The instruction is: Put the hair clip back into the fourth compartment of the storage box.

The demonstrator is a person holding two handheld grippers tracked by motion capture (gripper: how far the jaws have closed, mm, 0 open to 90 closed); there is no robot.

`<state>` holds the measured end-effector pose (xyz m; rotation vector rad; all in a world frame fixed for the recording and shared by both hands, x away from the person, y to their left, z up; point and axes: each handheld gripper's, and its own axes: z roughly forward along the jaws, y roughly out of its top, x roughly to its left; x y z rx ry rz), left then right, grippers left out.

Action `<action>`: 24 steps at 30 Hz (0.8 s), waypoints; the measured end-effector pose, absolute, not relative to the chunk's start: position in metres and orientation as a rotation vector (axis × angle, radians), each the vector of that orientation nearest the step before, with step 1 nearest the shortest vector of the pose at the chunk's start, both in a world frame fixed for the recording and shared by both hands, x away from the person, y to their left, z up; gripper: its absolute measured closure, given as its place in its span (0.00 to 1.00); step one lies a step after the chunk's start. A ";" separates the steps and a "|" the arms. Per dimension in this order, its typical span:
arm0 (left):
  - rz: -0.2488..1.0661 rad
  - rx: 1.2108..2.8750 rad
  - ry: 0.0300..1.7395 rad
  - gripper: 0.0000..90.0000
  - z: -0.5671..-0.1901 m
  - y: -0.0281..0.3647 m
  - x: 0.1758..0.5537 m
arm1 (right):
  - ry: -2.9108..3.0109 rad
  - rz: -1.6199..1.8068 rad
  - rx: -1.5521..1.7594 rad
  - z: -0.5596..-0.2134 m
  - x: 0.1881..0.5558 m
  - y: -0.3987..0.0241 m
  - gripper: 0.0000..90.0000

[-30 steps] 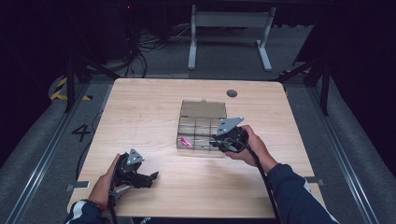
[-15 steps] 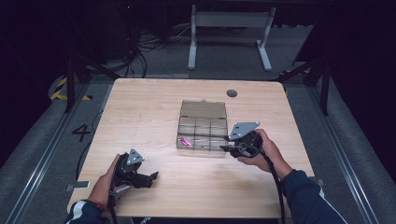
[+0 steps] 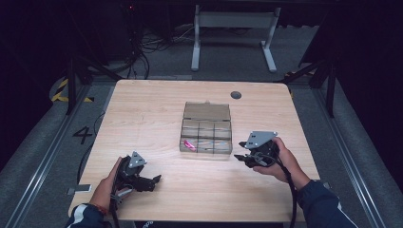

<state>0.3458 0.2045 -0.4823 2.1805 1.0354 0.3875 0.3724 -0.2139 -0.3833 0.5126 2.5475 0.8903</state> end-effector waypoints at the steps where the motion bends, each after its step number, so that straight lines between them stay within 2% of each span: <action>1: 0.387 2.181 1.035 0.00 -0.482 0.205 0.346 | 2.549 0.890 0.519 -0.384 0.371 -0.216 0.57; 10: 0.383 2.179 1.040 0.00 -0.482 0.204 0.345 | 2.534 0.848 0.558 -0.395 0.362 -0.236 0.52; 17: 0.384 2.180 1.040 0.00 -0.482 0.205 0.345 | 2.478 0.823 0.645 -0.409 0.353 -0.261 0.43; 24: 0.383 2.179 1.041 0.00 -0.482 0.204 0.345 | 2.458 0.780 0.732 -0.428 0.347 -0.292 0.40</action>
